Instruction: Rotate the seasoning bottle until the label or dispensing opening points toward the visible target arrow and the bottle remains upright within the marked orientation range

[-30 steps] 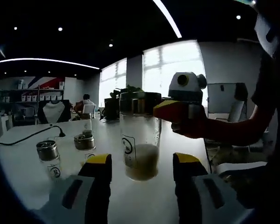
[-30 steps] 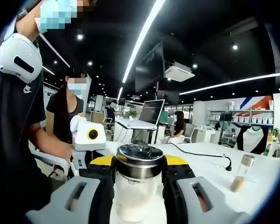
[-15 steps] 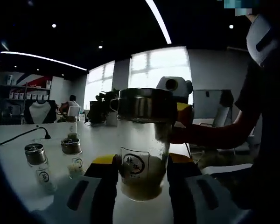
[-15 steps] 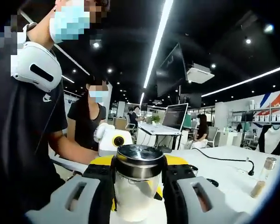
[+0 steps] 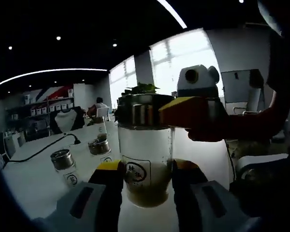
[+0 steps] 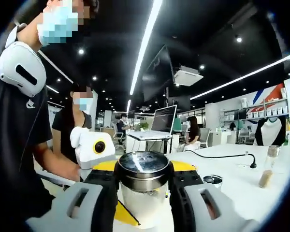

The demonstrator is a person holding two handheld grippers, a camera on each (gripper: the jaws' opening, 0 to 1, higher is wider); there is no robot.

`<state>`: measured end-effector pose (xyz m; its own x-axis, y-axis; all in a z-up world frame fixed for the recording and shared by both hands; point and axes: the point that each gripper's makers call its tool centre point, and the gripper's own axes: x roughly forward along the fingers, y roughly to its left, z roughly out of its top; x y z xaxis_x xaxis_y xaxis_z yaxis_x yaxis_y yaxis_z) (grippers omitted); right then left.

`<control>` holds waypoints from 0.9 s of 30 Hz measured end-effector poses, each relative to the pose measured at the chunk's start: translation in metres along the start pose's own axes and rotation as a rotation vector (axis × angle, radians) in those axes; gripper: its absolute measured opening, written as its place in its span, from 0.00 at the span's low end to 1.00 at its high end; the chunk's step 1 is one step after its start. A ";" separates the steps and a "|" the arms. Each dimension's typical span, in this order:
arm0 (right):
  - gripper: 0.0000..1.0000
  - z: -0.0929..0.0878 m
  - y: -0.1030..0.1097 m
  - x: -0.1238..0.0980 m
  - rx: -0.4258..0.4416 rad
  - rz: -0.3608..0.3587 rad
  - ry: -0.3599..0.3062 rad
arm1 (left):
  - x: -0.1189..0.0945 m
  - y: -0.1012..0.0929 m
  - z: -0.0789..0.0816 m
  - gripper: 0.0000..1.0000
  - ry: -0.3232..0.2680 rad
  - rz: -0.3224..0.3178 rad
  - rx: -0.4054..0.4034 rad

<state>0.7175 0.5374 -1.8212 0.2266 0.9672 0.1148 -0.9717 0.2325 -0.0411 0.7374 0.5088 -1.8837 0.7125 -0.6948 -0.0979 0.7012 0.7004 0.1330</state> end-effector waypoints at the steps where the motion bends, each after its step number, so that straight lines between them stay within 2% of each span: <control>1: 0.38 0.000 -0.002 0.001 0.006 -0.022 -0.006 | 0.000 0.002 -0.001 0.41 0.002 0.022 0.002; 3: 0.38 -0.001 -0.008 0.004 0.036 -0.086 -0.027 | -0.001 0.010 -0.001 0.41 0.001 0.094 0.002; 6: 0.39 0.000 -0.012 0.005 0.102 -0.153 -0.086 | -0.002 0.016 0.001 0.41 -0.017 0.146 -0.010; 8: 0.39 -0.001 -0.013 0.005 0.122 -0.172 -0.105 | -0.002 0.018 0.000 0.41 -0.020 0.183 -0.004; 14: 0.39 -0.008 -0.015 0.010 0.148 -0.226 -0.065 | -0.007 0.028 -0.005 0.41 0.002 0.295 0.024; 17: 0.38 -0.015 -0.018 0.014 0.128 -0.277 -0.024 | -0.008 0.032 -0.009 0.41 0.035 0.345 0.078; 20: 0.37 -0.015 -0.018 0.016 0.126 -0.290 0.000 | -0.009 0.033 -0.010 0.42 0.025 0.333 0.050; 21: 0.37 -0.018 -0.019 0.015 0.090 -0.291 0.035 | -0.009 0.032 -0.010 0.42 0.020 0.316 0.031; 23: 0.37 -0.017 -0.015 0.016 0.057 -0.251 0.056 | -0.009 0.033 -0.009 0.42 0.006 0.291 0.067; 25: 0.36 -0.015 -0.010 0.015 0.013 -0.189 0.070 | -0.009 0.027 -0.005 0.42 -0.023 0.215 0.051; 27: 0.36 -0.012 -0.009 0.012 0.052 -0.151 0.069 | -0.008 0.018 -0.001 0.42 -0.061 0.108 -0.029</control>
<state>0.7295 0.5483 -1.8310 0.3723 0.9269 0.0477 -0.9281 0.3716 0.0230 0.7447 0.5273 -1.8812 0.7817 -0.6232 -0.0240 0.6216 0.7754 0.1110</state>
